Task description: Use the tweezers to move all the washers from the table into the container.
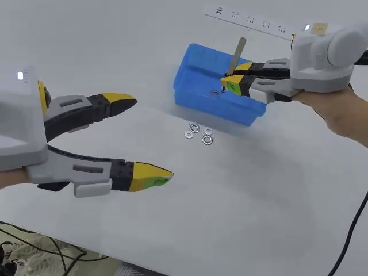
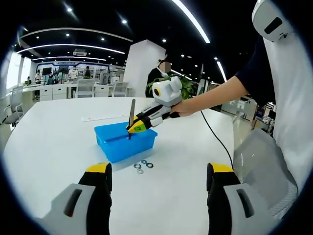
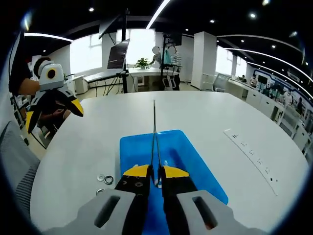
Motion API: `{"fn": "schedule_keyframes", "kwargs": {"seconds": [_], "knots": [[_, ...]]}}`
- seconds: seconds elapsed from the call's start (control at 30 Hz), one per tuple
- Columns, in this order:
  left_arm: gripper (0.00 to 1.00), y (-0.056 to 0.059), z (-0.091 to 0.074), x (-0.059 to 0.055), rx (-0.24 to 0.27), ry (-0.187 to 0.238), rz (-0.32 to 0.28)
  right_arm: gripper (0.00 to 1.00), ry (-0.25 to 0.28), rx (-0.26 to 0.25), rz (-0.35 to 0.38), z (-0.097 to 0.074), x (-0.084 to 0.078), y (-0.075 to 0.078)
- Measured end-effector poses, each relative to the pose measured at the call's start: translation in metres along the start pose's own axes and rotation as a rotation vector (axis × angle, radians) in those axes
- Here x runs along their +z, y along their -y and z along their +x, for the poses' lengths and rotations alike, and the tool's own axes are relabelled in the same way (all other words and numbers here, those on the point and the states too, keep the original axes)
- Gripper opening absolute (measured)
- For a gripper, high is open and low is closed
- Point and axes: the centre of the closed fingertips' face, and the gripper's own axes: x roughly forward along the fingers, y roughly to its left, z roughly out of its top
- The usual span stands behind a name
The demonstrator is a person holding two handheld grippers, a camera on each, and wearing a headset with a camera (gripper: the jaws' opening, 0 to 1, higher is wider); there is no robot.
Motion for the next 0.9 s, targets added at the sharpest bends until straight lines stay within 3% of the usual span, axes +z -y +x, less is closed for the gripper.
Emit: {"fn": "schedule_keyframes", "kwargs": {"seconds": [0.43, 0.7, 0.9], "knots": [[0.84, 0.000, -0.001, 0.004, 0.015, 0.003, -0.003, 0.10, 0.002, 0.015, -0.005, 0.003, 0.000, -0.011], [0.84, 0.002, 0.002, 0.007, 0.011, -0.001, 0.006, 0.10, 0.001, 0.004, 0.003, -0.003, 0.004, -0.009], [0.83, -0.007, 0.006, 0.015, 0.028, 0.002, 0.043, 0.08, -0.004, -0.006, 0.005, -0.008, 0.007, -0.006]]}}
